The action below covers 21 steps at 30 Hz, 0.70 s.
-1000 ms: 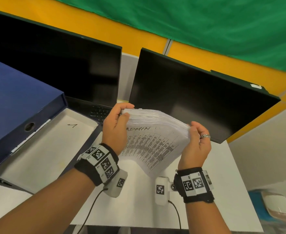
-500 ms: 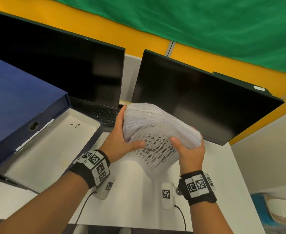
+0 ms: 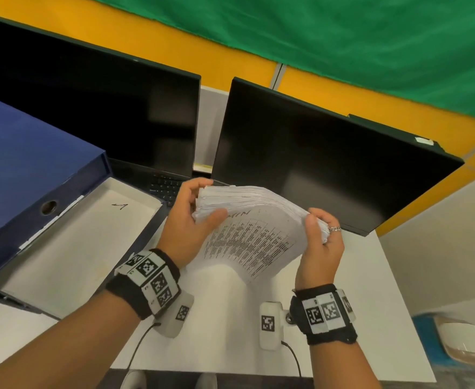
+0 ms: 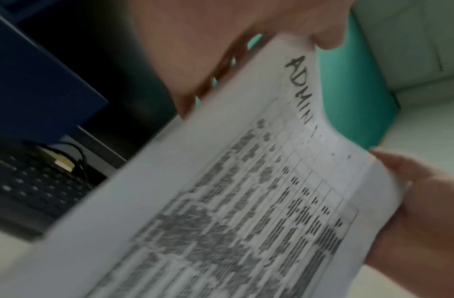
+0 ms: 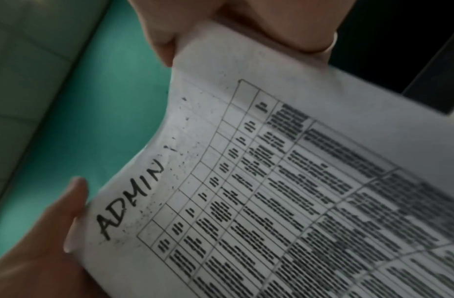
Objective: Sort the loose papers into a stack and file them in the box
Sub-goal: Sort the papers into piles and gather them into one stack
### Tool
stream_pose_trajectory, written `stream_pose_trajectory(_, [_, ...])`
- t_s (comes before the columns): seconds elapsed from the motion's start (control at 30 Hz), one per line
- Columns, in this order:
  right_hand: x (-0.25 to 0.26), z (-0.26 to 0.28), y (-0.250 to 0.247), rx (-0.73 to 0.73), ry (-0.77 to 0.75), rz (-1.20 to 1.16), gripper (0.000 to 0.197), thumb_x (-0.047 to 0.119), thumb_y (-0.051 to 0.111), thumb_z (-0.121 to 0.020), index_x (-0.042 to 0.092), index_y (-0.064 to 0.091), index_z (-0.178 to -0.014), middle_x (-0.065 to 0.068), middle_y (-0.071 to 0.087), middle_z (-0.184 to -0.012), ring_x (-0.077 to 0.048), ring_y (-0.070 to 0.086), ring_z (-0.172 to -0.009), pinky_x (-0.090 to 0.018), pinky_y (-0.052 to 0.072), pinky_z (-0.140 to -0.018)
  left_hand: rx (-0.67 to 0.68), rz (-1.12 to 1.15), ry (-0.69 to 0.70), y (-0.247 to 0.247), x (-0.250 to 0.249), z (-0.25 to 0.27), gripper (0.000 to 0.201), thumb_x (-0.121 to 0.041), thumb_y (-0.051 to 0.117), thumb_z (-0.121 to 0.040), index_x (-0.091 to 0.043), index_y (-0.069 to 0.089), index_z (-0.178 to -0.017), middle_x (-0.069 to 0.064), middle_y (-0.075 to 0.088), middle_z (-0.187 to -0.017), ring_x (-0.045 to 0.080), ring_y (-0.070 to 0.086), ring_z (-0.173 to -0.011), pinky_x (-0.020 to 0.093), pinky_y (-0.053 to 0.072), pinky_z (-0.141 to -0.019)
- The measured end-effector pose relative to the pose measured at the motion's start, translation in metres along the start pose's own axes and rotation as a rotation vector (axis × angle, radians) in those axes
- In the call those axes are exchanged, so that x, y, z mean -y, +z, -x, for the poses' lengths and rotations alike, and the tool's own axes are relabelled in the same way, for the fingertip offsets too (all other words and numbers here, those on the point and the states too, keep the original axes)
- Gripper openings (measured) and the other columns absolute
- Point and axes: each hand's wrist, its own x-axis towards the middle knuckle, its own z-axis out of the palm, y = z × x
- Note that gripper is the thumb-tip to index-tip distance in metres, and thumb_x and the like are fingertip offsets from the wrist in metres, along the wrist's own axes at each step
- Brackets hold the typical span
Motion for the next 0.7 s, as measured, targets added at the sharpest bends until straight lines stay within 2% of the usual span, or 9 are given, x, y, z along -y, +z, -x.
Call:
stream_pose_trajectory(0.07, [-0.001, -0.002, 0.003, -0.073, -0.018, -0.032, 0.022, 0.022, 0.056, -0.097, 0.040, 0.067, -0.090, 0.004, 0.068, -0.092, -0.018, 0.069, -0.087, -0.034, 0.059, -0.069, -0.122, -0.009, 0.054, 0.007, -0.004, -0.003, 0.025, -0.025, 0.055, -0.095, -0.018, 0.052, -0.118, -0.009, 0.060, -0.106, -0.003, 0.063, -0.092, 0.014, 0.053, -0.068])
stream_pose_trajectory(0.13, [-0.001, -0.004, 0.005, -0.119, -0.015, -0.069, 0.021, 0.026, 0.052, -0.099, 0.043, 0.065, -0.097, 0.012, 0.068, -0.091, -0.016, 0.069, -0.088, -0.039, 0.058, -0.076, -0.193, 0.010, 0.058, 0.012, -0.006, -0.008, 0.022, -0.028, 0.049, -0.096, -0.018, 0.052, -0.115, -0.007, 0.061, -0.101, -0.003, 0.063, -0.087, 0.014, 0.053, -0.066])
stream_pose_trajectory(0.2, [-0.003, -0.003, 0.005, -0.091, 0.012, -0.102, 0.021, 0.030, 0.054, -0.094, 0.044, 0.056, -0.110, 0.012, 0.066, -0.102, -0.015, 0.068, -0.095, -0.034, 0.059, -0.078, -0.135, 0.065, 0.023, 0.011, -0.004, -0.011, 0.029, -0.026, 0.056, -0.095, -0.023, 0.046, -0.122, -0.007, 0.061, -0.107, 0.004, 0.065, -0.094, 0.017, 0.055, -0.071])
stream_pose_trajectory(0.3, [-0.014, 0.001, 0.004, -0.017, 0.081, -0.076, 0.054, 0.016, 0.073, -0.084, 0.048, 0.046, -0.118, 0.004, 0.058, -0.118, -0.017, 0.064, -0.105, -0.027, 0.059, -0.078, 0.045, 0.088, -0.044, 0.008, 0.005, -0.011, 0.068, -0.008, 0.075, -0.081, -0.029, 0.033, -0.130, -0.010, 0.058, -0.117, 0.008, 0.066, -0.103, 0.021, 0.058, -0.077])
stream_pose_trajectory(0.37, [-0.021, 0.003, 0.003, 0.007, 0.108, -0.019, 0.069, 0.009, 0.082, -0.075, 0.040, 0.047, -0.125, 0.007, 0.059, -0.118, -0.010, 0.064, -0.105, -0.022, 0.058, -0.076, 0.073, 0.054, -0.089, 0.006, 0.013, -0.014, 0.077, -0.009, 0.080, -0.075, -0.034, 0.031, -0.129, -0.010, 0.059, -0.118, 0.011, 0.067, -0.105, 0.022, 0.058, -0.079])
stream_pose_trajectory(0.47, [-0.029, 0.001, 0.004, 0.019, 0.212, 0.022, 0.058, 0.014, 0.084, -0.073, 0.024, 0.059, -0.125, 0.002, 0.069, -0.112, -0.014, 0.069, -0.100, -0.029, 0.061, -0.075, 0.099, 0.039, -0.137, 0.009, 0.022, -0.022, 0.071, -0.010, 0.082, -0.075, -0.035, 0.036, -0.124, -0.005, 0.060, -0.120, 0.015, 0.064, -0.109, 0.024, 0.059, -0.079])
stream_pose_trajectory(0.6, [-0.033, -0.004, 0.006, 0.039, 0.281, -0.008, 0.041, 0.015, 0.080, -0.078, 0.021, 0.066, -0.117, 0.005, 0.075, -0.098, -0.014, 0.072, -0.090, -0.027, 0.061, -0.064, 0.099, -0.030, -0.198, 0.009, 0.028, -0.030, 0.064, -0.021, 0.085, -0.072, -0.033, 0.047, -0.122, -0.005, 0.064, -0.120, 0.015, 0.063, -0.112, 0.044, 0.057, -0.090])
stream_pose_trajectory(0.63, [-0.030, -0.005, 0.006, 0.043, 0.275, -0.021, 0.040, 0.012, 0.080, -0.079, 0.021, 0.067, -0.116, 0.005, 0.075, -0.096, -0.012, 0.073, -0.089, -0.026, 0.060, -0.063, 0.099, -0.034, -0.218, 0.007, 0.026, -0.030, 0.068, -0.022, 0.086, -0.070, -0.034, 0.045, -0.123, -0.006, 0.063, -0.120, 0.015, 0.062, -0.113, 0.045, 0.057, -0.090])
stream_pose_trajectory(0.7, [-0.020, -0.008, 0.004, 0.049, 0.227, -0.014, 0.035, 0.008, 0.080, -0.077, 0.019, 0.070, -0.109, 0.004, 0.076, -0.094, -0.013, 0.073, -0.089, -0.027, 0.061, -0.067, 0.049, -0.033, -0.166, 0.003, 0.016, -0.031, 0.085, -0.024, 0.089, -0.063, -0.035, 0.038, -0.130, -0.006, 0.056, -0.126, 0.014, 0.058, -0.117, 0.038, 0.056, -0.093])
